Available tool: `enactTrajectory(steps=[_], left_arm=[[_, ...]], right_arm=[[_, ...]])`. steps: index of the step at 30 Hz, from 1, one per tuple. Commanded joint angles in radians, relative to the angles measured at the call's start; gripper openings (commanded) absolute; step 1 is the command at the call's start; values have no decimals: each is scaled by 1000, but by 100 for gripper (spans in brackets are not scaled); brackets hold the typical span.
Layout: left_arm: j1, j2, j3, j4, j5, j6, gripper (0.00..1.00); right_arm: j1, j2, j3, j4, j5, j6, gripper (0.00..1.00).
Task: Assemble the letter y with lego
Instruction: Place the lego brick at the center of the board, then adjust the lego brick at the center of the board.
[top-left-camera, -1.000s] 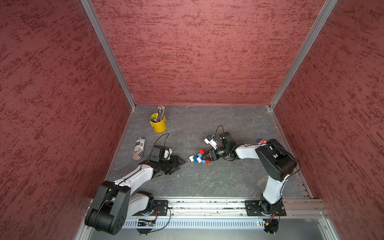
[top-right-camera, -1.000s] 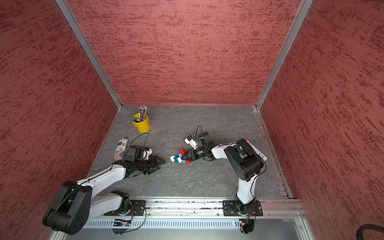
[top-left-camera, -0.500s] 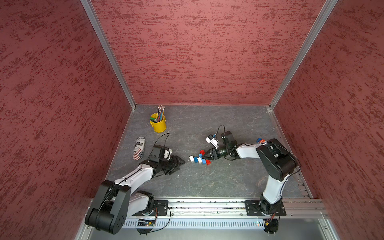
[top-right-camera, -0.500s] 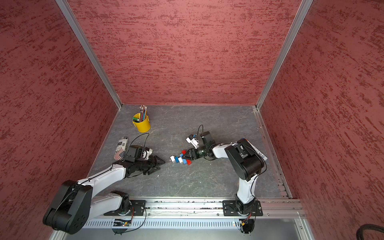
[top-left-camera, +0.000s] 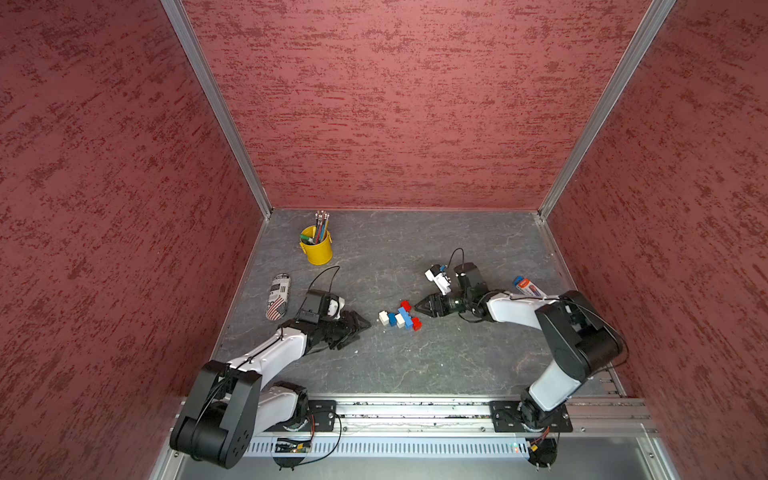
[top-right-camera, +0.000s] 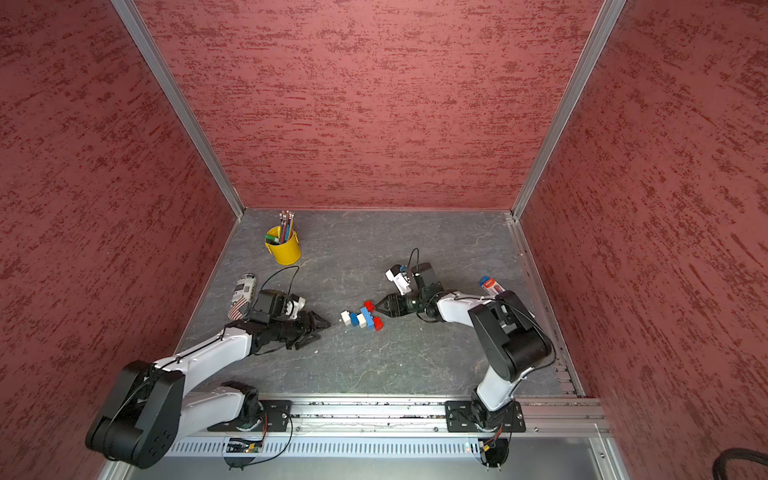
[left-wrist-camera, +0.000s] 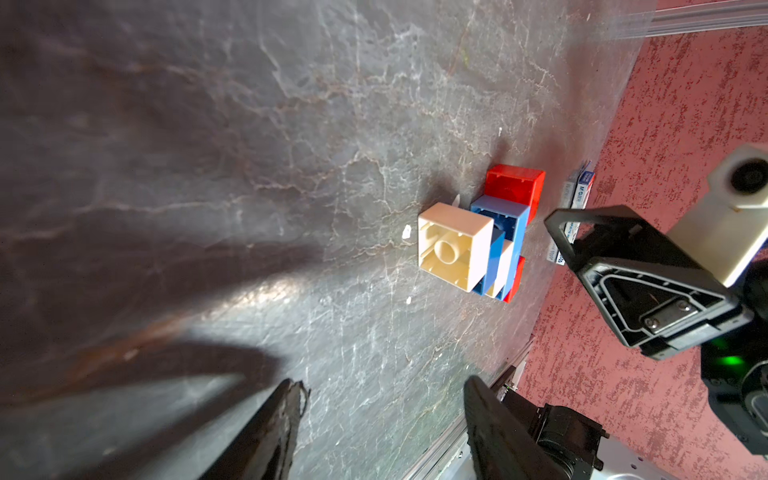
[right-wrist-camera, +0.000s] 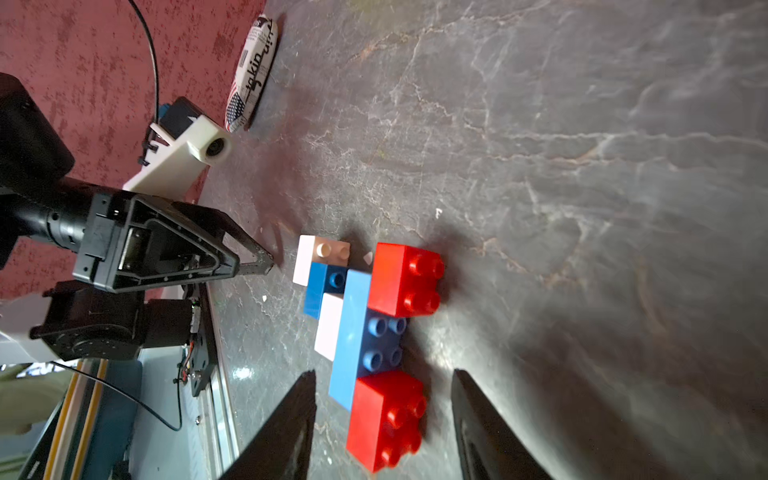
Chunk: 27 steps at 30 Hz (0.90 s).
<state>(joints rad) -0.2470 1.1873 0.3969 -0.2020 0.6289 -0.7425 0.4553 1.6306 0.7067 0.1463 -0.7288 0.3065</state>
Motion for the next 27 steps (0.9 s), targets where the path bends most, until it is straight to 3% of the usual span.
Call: enactTrajectory(steps=[1, 6, 12, 18, 27], left_arm=[[3, 4, 38, -19, 19, 42, 64], [4, 38, 68, -23, 37, 65, 64], [4, 79, 89, -18, 49, 80, 65], [4, 76, 74, -15, 46, 78, 64], [8, 24, 45, -36, 23, 62, 64]], right_arm=[[0, -76, -64, 6, 92, 60, 48], [44, -131, -162, 53, 127, 128, 36], [111, -105, -237, 161, 132, 200, 33], [138, -16, -223, 236, 154, 229, 31], [131, 76, -114, 202, 223, 182, 31]])
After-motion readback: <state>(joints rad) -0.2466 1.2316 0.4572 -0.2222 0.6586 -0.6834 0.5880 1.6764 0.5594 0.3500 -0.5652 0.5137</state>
